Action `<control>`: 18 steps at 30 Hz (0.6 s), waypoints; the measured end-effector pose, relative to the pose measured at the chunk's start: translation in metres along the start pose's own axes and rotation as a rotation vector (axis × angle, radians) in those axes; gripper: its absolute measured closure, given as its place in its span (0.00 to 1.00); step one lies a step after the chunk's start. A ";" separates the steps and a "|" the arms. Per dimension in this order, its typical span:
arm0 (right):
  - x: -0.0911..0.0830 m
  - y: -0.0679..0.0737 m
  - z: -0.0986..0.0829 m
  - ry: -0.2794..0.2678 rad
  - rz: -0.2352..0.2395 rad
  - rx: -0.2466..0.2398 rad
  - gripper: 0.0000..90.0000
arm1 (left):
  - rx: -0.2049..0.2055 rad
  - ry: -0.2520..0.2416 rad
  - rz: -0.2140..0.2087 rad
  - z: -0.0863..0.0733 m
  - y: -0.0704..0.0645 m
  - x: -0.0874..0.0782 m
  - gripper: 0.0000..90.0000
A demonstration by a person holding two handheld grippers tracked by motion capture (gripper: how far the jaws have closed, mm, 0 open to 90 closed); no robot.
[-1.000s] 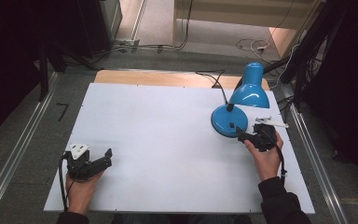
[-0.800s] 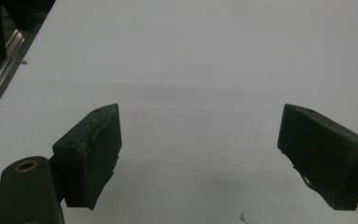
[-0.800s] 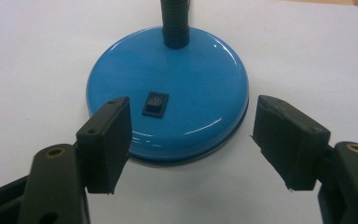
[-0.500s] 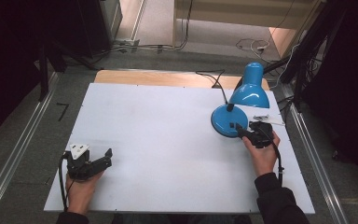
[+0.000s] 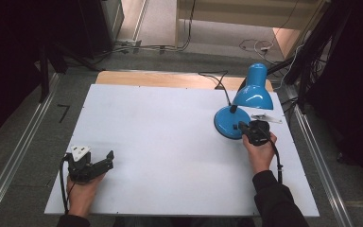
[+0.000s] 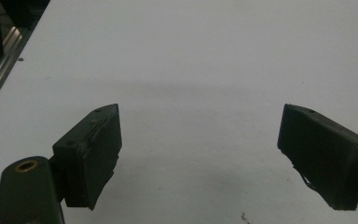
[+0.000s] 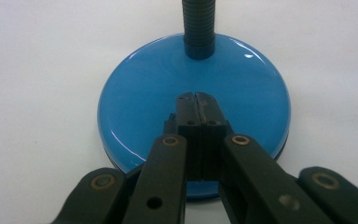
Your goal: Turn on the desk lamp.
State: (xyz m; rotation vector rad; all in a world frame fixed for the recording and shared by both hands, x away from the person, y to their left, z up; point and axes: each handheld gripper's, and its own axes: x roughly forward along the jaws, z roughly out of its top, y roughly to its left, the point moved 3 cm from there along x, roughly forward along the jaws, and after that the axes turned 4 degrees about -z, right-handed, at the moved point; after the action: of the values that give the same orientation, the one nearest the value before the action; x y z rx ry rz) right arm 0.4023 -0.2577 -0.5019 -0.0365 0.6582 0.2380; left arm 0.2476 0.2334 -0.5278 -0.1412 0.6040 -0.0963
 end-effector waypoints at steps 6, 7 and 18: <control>0.005 0.000 -0.001 0.007 0.001 -0.001 0.97 | 0.003 0.004 0.001 0.000 -0.001 0.001 0.16; 0.006 0.000 -0.001 0.007 -0.002 -0.004 0.97 | 0.004 0.004 0.001 0.000 -0.001 0.001 0.16; 0.007 0.005 0.003 0.005 0.005 -0.012 0.97 | 0.005 0.009 0.000 -0.001 -0.001 0.002 0.16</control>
State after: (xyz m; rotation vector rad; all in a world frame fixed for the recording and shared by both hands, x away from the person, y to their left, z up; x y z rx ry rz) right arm 0.4085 -0.2509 -0.5035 -0.0469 0.6623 0.2463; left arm 0.2486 0.2326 -0.5293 -0.1363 0.6124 -0.0984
